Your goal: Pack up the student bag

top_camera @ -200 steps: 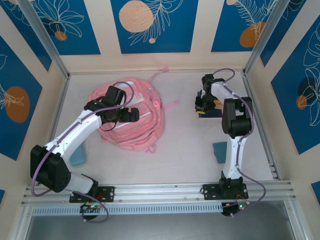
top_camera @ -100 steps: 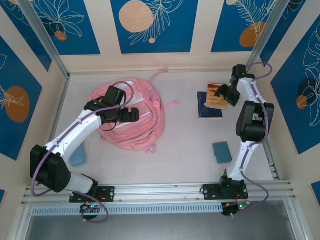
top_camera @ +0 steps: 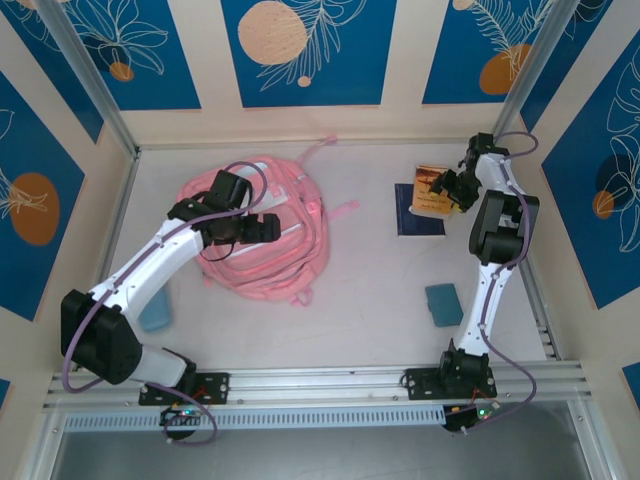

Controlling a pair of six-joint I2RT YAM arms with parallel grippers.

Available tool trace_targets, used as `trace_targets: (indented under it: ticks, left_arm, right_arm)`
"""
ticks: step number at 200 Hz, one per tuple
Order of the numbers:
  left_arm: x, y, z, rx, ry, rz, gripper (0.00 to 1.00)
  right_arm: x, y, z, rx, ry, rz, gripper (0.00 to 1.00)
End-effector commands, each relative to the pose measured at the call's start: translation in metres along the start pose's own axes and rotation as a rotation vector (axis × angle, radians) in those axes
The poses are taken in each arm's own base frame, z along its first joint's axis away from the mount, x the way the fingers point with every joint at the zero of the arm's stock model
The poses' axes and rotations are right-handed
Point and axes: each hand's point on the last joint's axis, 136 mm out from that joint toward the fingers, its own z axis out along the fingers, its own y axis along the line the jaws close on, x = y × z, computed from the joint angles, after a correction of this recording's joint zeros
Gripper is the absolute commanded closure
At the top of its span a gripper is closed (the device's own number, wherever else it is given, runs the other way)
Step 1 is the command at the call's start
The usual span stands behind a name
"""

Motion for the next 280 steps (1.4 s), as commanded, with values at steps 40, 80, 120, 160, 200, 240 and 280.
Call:
trace_targets:
  ticks: [40, 80, 120, 160, 200, 240, 280]
  left_arm:
    - [-0.004, -0.004, 0.0, 0.024, 0.011, -0.032, 0.0]
    - [-0.003, -0.003, -0.001, 0.021, 0.012, -0.03, 0.0]
    - [-0.002, -0.002, 0.0, 0.022, 0.013, -0.032, 0.0]
    - [-0.001, -0.004, 0.002, 0.035, 0.017, -0.038, 0.0]
    - [0.001, -0.013, 0.006, 0.085, 0.033, -0.052, 0.0]
    - [0.006, -0.039, 0.014, 0.221, 0.071, -0.102, 0.0]
    - [0.016, -0.085, 0.025, 0.447, 0.13, -0.178, 0.0]
  right_arm:
    - [0.026, 0.019, 0.009, -0.116, 0.124, -0.024, 0.54]
    - [0.031, 0.022, 0.007, -0.1, 0.127, -0.043, 0.8]
    - [0.037, 0.03, -0.005, -0.088, 0.097, -0.072, 1.0]
    - [0.069, 0.05, -0.029, -0.142, 0.093, -0.07, 1.0]
    - [0.136, 0.077, -0.051, -0.222, 0.108, -0.092, 1.0]
    - [0.215, 0.1, -0.076, -0.324, 0.127, -0.136, 1.0]
    - [0.28, 0.124, -0.101, -0.526, 0.198, -0.197, 1.0]
